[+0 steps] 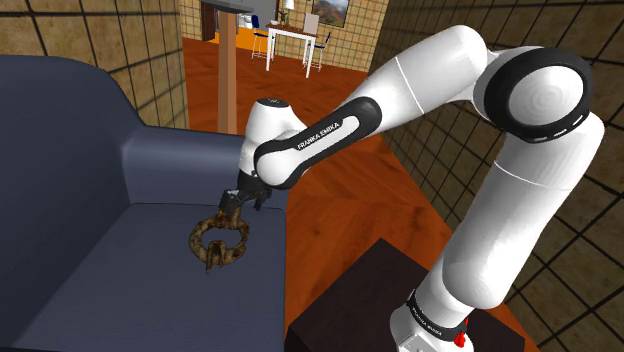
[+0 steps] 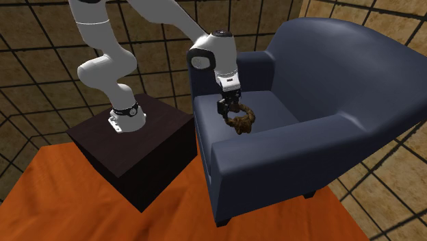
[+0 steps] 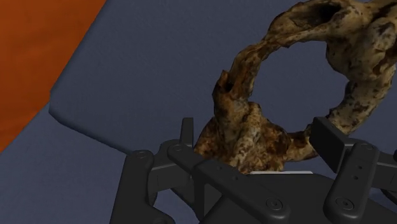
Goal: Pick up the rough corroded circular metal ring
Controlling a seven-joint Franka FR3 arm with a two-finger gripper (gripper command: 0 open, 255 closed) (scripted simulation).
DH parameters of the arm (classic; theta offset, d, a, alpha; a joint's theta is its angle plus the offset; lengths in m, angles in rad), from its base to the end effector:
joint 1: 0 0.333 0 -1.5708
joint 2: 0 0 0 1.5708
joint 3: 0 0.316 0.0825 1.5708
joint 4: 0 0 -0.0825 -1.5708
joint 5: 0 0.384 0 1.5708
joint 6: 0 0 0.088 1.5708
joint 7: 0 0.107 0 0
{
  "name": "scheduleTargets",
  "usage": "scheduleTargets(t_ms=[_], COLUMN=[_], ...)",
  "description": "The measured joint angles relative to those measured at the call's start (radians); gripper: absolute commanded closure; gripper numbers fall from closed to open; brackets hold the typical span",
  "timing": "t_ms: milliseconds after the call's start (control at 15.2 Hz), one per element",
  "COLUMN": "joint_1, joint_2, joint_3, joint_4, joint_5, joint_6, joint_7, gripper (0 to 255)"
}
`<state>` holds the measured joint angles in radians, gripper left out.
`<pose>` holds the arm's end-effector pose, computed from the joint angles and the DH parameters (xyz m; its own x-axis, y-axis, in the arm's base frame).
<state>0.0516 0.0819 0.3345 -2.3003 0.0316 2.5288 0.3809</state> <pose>0.4959 0.2007 0.3289 0.9923 -0.0283 0.1207 -0.0161 -0.9948 -0.1008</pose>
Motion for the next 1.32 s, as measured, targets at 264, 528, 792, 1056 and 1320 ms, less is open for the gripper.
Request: scheduleTargets(t_ms=[264,528,792,1056,1320], joint_1=[0.006,0.013,0.013,0.013,0.013], joint_2=[0.063,0.109,0.114,0.115,0.111], joint_3=[-0.006,-0.014,-0.016,-0.016,-0.015], joint_4=[0.01,0.002,0.0,0.0,0.001], joint_5=[-0.033,-0.058,-0.062,-0.062,-0.06], joint_6=[0.05,0.101,0.109,0.109,0.104], joint_7=[0.024,0.042,0.043,0.043,0.042], gripper=[0,0,255,255,255])
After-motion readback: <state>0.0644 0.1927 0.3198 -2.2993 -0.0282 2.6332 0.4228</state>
